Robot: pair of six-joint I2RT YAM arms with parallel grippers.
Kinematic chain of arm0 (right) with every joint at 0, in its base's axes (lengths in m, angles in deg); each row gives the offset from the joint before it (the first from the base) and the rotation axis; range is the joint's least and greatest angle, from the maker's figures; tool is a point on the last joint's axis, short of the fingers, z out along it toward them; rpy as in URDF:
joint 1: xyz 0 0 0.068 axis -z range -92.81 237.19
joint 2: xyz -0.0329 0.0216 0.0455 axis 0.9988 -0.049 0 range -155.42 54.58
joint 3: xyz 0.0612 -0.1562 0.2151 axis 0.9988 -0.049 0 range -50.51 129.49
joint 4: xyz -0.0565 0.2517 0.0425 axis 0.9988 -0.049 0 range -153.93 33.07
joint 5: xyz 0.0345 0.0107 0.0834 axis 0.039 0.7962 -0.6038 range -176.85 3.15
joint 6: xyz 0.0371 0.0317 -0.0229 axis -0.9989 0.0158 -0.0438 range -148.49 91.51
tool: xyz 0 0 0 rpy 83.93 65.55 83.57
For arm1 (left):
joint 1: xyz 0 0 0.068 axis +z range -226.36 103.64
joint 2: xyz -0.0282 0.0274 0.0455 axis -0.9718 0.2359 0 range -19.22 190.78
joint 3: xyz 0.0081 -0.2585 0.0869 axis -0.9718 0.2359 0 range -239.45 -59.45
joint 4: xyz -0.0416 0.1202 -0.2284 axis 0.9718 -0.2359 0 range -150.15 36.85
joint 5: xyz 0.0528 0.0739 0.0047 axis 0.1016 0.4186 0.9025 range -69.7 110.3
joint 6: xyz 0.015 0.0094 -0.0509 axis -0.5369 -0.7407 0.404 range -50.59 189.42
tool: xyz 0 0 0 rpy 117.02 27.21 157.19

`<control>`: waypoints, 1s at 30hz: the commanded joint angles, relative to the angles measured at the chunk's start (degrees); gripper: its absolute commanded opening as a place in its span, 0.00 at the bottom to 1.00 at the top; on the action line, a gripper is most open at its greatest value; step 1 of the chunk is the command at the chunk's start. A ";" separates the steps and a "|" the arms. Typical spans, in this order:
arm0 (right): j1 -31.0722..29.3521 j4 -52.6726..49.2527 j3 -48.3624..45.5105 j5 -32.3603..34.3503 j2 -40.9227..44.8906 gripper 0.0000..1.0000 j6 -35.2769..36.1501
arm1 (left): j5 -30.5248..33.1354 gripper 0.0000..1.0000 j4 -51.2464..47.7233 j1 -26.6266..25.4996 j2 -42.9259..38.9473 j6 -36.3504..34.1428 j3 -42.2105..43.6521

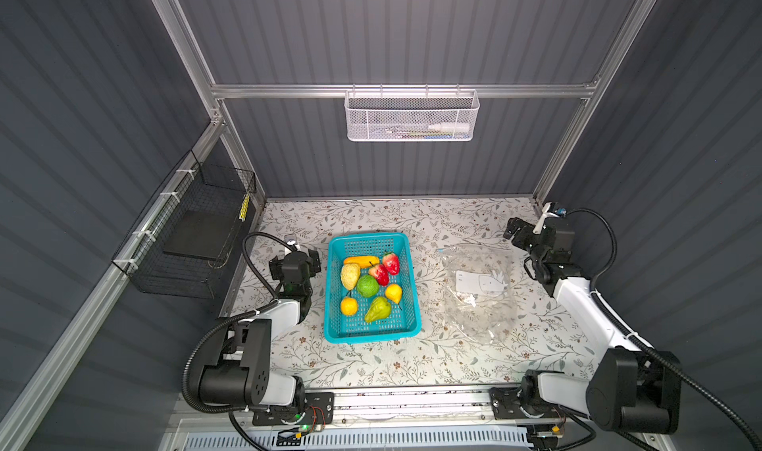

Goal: Place the food in the zip-top bag and seal the zipper
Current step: 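Reach the right gripper to the bag edge while the left moves over the basket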

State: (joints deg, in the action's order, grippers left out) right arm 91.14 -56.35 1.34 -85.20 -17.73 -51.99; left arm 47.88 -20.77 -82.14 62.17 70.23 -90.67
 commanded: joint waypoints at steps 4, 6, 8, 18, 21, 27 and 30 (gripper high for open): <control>1.14 -24.26 10.29 -15.44 -7.98 0.93 -14.92 | 2.40 0.99 -16.35 0.33 -1.72 1.81 -12.46; 1.06 -27.70 12.37 -17.20 -10.49 0.91 -17.47 | 0.56 0.99 -23.33 0.33 -0.98 3.88 -18.03; 0.90 -28.61 12.84 -18.03 -12.07 0.91 -20.52 | -3.92 1.00 -30.03 0.27 0.18 6.17 -23.71; -0.52 -23.32 7.90 -29.56 -14.23 0.92 -36.34 | -14.84 1.00 -38.45 -13.76 2.47 19.25 -34.82; -2.73 -23.16 9.24 -30.04 -15.70 0.93 -37.75 | -15.92 0.99 -37.17 -18.95 3.66 24.66 -35.35; -3.81 -19.04 9.44 -28.72 -20.04 0.93 -42.94 | -21.19 1.00 -35.20 -27.43 8.69 29.33 -40.77; -3.78 -20.60 12.04 -25.94 -22.43 0.93 -42.91 | -22.10 0.99 -35.63 -31.07 10.98 28.92 -43.59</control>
State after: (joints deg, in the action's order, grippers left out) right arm 87.40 -76.53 10.85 -113.22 -38.63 -92.93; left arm 28.66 -56.14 -110.90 72.22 96.99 -130.85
